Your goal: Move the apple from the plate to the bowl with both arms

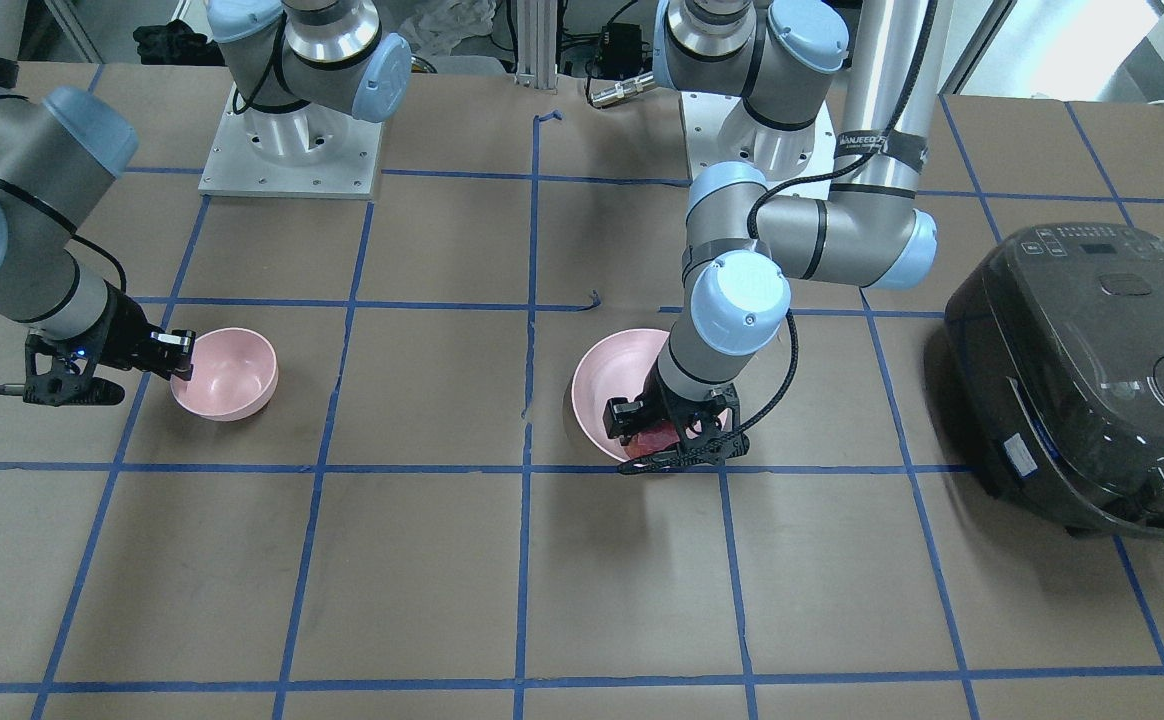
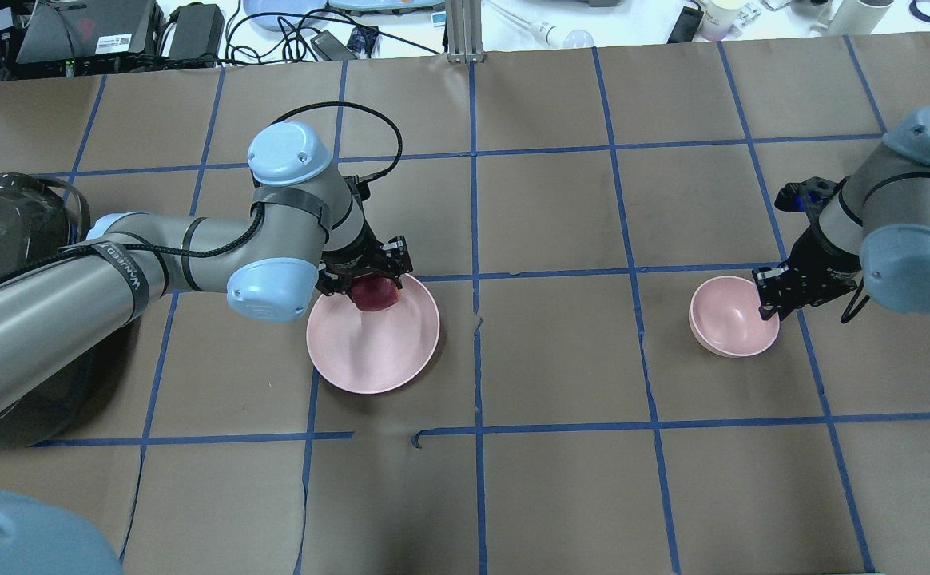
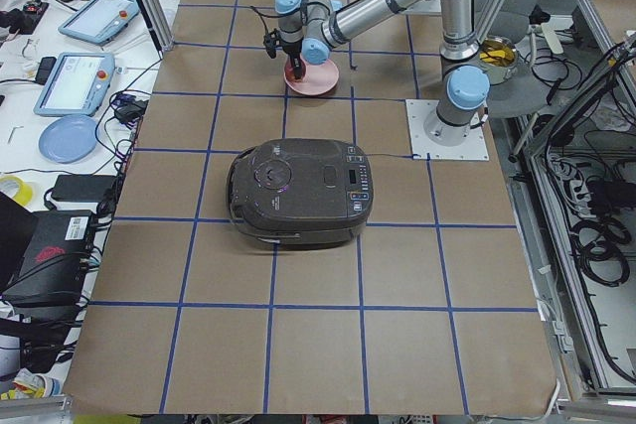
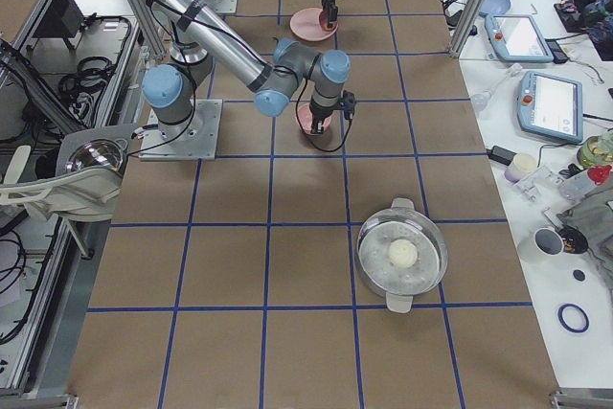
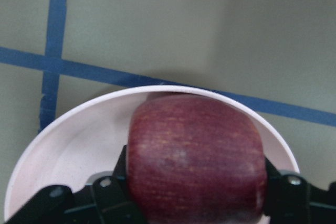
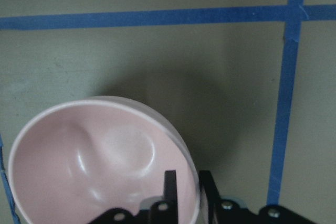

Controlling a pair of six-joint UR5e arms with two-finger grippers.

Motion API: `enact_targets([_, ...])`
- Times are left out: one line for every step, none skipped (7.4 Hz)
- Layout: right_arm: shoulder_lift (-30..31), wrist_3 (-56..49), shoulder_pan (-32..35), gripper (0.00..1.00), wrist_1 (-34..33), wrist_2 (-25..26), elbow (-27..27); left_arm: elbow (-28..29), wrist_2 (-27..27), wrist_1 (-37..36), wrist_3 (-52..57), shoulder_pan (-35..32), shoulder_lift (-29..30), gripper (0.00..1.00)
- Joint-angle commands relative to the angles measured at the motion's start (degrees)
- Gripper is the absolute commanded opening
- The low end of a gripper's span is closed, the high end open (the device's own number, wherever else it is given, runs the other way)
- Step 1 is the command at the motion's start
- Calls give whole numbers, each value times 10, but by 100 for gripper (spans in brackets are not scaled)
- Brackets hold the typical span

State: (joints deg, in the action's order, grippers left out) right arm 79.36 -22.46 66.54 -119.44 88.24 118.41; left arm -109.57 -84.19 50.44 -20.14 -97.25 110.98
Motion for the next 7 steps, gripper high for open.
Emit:
enact_targets([-1,0,0,10,-1,1,0,1,-4,5,13,-1,-20,8])
enact_targets([-1,0,0,0,-1,0,0,8,-4,6,13,-7,-33,0])
enact_targets([0,2,0,0,-1,2,-3,16,-9,8,14,-15,-48,0])
enact_targets([4,9,0,0,5,-3,-13,32,-10,33,27,-27,-60,0])
enact_targets([5,26,11,0,10,-12,-31,67,-19,87,31,-42,-71,0])
enact_targets([6,33,33,0,22,-71,-47,120,-19,158,50,-57,-82,0])
enact_targets([4,61,68,0,25,-81,-47,164,-12,202,53,-64,-77,0])
